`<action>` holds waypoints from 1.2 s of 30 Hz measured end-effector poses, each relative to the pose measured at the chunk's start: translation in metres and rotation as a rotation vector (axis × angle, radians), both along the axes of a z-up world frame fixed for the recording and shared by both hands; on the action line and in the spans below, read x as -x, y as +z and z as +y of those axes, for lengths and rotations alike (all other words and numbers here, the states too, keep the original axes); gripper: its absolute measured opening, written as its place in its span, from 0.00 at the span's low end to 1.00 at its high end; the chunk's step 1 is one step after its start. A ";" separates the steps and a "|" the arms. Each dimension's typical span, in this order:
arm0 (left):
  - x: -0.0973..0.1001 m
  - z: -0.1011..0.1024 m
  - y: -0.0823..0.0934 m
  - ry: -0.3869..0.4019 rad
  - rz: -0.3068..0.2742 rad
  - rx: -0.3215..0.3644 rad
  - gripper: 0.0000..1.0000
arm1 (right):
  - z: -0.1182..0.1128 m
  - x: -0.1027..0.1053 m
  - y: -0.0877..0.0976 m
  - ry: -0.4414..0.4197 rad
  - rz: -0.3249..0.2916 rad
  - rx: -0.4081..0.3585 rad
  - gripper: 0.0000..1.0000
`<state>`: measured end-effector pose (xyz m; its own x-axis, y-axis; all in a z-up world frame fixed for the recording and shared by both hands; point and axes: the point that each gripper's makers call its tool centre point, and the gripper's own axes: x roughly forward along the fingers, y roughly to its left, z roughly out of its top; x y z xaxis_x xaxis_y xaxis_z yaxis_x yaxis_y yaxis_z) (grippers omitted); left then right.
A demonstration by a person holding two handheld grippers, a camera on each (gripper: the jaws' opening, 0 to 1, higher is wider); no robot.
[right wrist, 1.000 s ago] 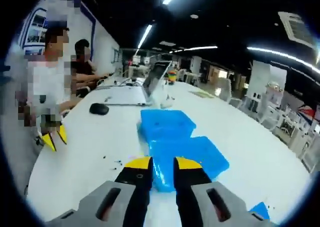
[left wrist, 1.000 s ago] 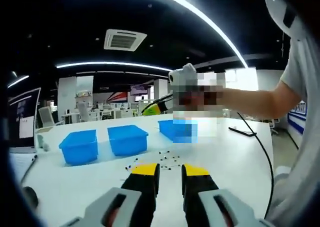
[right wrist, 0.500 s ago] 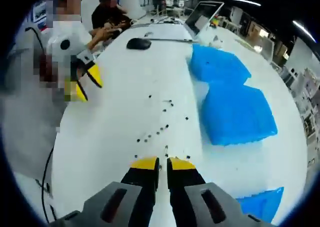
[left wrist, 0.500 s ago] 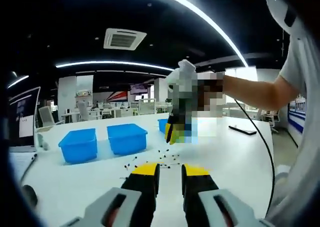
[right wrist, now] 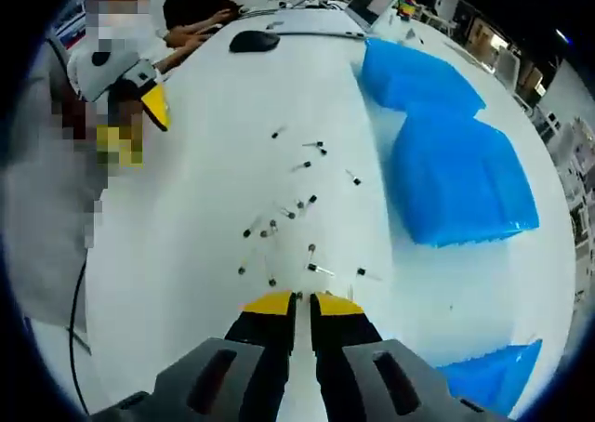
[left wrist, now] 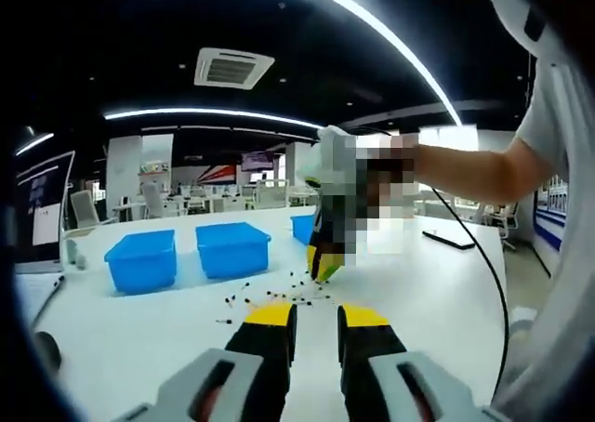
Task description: Pick up the resistors one by one and place each resistor into its matching bin, sorting the parts by color and model until every resistor is separated into the correct bin for its type
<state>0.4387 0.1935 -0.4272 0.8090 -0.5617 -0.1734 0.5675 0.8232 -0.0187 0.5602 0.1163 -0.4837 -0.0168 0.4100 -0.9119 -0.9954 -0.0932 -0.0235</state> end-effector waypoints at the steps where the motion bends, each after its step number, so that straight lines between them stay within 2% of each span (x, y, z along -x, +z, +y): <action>1: 0.000 0.000 0.000 -0.002 0.001 -0.001 0.20 | 0.000 0.000 0.000 -0.002 0.000 0.000 0.08; 2: -0.001 0.001 -0.001 -0.001 0.003 -0.002 0.20 | -0.001 -0.001 0.000 0.000 -0.005 0.004 0.05; 8: -0.002 0.004 -0.004 0.006 0.013 -0.006 0.20 | 0.000 0.000 0.001 -0.001 -0.008 -0.002 0.05; 13: -0.002 0.004 -0.004 0.010 0.017 -0.004 0.20 | 0.007 -0.001 0.015 -0.029 -0.009 -0.076 0.05; 17: -0.003 0.005 -0.003 0.012 0.014 0.000 0.20 | 0.023 0.000 0.038 -0.044 0.007 -0.239 0.05; 20: -0.003 0.007 -0.002 0.016 0.014 0.002 0.20 | 0.031 0.000 0.055 -0.100 0.057 -0.363 0.05; 23: -0.003 0.008 -0.003 0.018 0.020 0.001 0.20 | 0.039 -0.009 0.069 -0.127 0.037 -0.475 0.05; 25: -0.003 0.007 -0.003 0.016 0.021 0.001 0.20 | 0.046 -0.014 0.079 -0.162 0.052 -0.561 0.05; 31: -0.001 0.007 0.000 0.015 0.014 -0.008 0.20 | 0.063 -0.048 0.116 -0.261 0.027 -0.884 0.05; 36: 0.000 0.011 0.000 0.028 0.015 -0.012 0.20 | 0.064 -0.087 0.140 -0.356 -0.044 -1.035 0.05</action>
<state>0.4386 0.2041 -0.4270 0.8216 -0.5366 -0.1922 0.5439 0.8390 -0.0175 0.6474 0.1802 -0.3433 0.2787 0.9528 -0.1206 -0.9577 0.2851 0.0391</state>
